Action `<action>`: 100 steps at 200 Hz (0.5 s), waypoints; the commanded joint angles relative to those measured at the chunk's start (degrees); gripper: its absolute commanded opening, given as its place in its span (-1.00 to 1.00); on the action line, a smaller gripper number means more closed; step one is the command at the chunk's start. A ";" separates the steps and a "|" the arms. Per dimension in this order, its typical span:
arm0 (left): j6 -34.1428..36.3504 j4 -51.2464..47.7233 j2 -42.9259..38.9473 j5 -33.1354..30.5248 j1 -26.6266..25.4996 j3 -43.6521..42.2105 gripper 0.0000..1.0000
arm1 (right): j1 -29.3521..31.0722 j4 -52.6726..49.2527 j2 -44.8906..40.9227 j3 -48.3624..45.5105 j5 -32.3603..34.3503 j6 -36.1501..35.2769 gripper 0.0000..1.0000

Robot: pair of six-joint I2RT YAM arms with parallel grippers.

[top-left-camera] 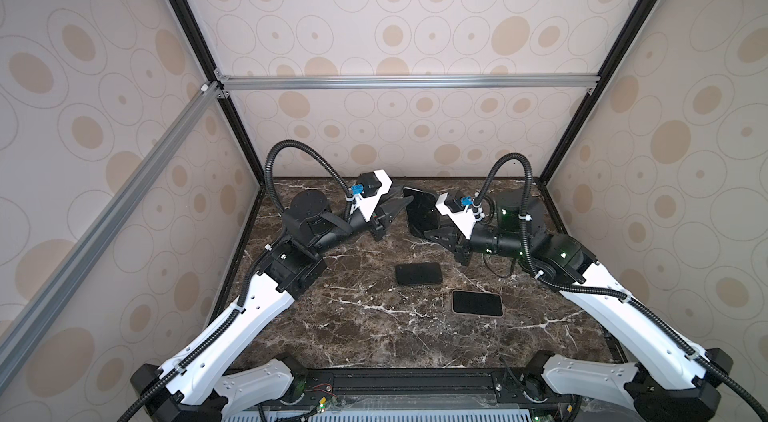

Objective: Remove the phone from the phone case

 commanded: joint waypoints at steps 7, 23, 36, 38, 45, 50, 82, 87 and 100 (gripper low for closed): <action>0.61 -4.74 3.71 13.39 -2.71 1.38 -0.41 | 3.70 0.74 1.74 2.52 -11.67 -8.78 -1.00; 0.57 -5.06 3.79 14.03 -2.77 1.39 -0.38 | 3.99 -0.18 1.85 3.02 -11.77 -9.59 -1.00; 0.36 -5.04 3.71 14.48 -2.74 1.30 -0.35 | 4.14 -0.81 2.00 3.31 -11.89 -10.25 -1.00; 0.35 -5.08 3.71 14.57 -2.75 1.30 -0.35 | 4.12 -0.86 1.99 3.35 -11.89 -10.34 -1.00; 0.35 -5.11 3.71 14.85 -2.71 1.30 -0.34 | 4.28 -1.15 2.11 3.54 -11.79 -10.56 -1.00; 0.33 -5.06 3.71 14.90 -2.73 1.30 -0.33 | 4.34 -1.23 2.08 3.55 -11.79 -10.73 -1.00; 0.25 -5.19 3.87 15.92 -2.75 1.37 -0.29 | 4.47 -1.16 1.90 3.40 -11.54 -11.14 -1.00; 0.19 -5.19 3.89 16.07 -2.76 1.30 -0.29 | 4.39 -1.16 1.87 3.33 -11.48 -11.19 -1.00; 0.11 -5.19 3.91 16.54 -2.73 1.30 -0.29 | 4.40 -0.96 1.81 3.23 -11.42 -11.28 -1.00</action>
